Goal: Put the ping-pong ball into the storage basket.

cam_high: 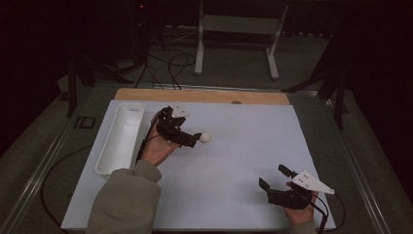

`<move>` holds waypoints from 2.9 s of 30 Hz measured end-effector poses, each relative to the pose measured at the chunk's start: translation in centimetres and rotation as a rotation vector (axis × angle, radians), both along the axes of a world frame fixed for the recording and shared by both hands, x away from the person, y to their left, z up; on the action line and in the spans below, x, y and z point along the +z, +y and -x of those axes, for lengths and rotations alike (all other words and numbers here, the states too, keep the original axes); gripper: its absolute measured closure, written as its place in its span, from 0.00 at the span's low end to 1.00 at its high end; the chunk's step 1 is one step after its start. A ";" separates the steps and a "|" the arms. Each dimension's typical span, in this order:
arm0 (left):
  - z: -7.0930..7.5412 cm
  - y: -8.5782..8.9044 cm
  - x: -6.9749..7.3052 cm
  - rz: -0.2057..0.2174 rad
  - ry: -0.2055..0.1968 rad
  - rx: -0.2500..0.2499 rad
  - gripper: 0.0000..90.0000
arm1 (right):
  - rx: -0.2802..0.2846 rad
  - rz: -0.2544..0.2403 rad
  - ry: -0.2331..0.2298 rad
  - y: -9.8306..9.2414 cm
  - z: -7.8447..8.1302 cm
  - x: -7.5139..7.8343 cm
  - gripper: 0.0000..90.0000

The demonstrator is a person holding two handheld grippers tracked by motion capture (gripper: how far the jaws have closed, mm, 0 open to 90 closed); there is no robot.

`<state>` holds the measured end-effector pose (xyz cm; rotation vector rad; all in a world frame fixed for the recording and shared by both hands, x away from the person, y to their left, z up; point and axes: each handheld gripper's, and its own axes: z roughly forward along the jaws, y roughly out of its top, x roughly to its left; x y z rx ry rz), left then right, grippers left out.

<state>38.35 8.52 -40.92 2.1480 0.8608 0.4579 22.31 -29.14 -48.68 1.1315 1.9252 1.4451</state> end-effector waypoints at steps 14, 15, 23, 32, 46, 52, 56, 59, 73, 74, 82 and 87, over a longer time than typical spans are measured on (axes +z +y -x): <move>-1.3 -0.7 -1.0 0.013 0.028 -0.011 0.00 | 0.000 -0.001 0.002 0.0 0.0 0.1 0.09; -1.4 -0.8 -1.1 0.013 0.031 -0.013 0.00 | 0.000 -0.001 0.003 -0.1 0.0 0.1 0.09; -2.1 -1.1 -1.6 0.021 0.051 -0.021 0.00 | -0.002 -0.003 0.004 -0.1 -0.1 0.1 0.09; -2.9 -1.6 -2.3 0.008 0.079 -0.045 0.00 | -0.002 -0.005 0.008 -0.1 -0.1 0.0 0.09; -3.7 -2.5 -2.9 -0.031 0.130 -0.054 0.00 | 0.004 -0.004 0.012 0.0 -0.1 -0.1 0.09; -4.0 -2.8 -2.9 -0.048 0.143 -0.066 0.00 | 0.004 -0.001 0.011 0.0 -0.1 0.0 0.09; -4.2 -2.9 -3.0 -0.053 0.146 -0.066 0.00 | 0.004 -0.003 0.012 0.0 -0.1 0.0 0.09; -4.6 -3.1 -3.3 -0.054 0.158 -0.061 0.00 | 0.005 -0.001 0.012 0.0 -0.1 -0.1 0.09; -5.6 -3.7 -4.7 -0.087 0.192 -0.052 0.00 | 0.008 -0.002 0.015 0.0 -0.2 -0.1 0.09; -5.7 -3.7 -4.7 -0.085 0.195 -0.049 0.00 | 0.008 -0.002 0.015 0.0 -0.2 -0.1 0.09; -6.2 -4.2 -4.7 -0.097 0.201 -0.051 0.00 | 0.008 -0.002 0.018 0.0 -0.2 -0.1 0.09; -6.6 -4.8 -4.6 -0.107 0.208 -0.057 0.00 | 0.008 -0.003 0.018 0.0 -0.2 -0.1 0.09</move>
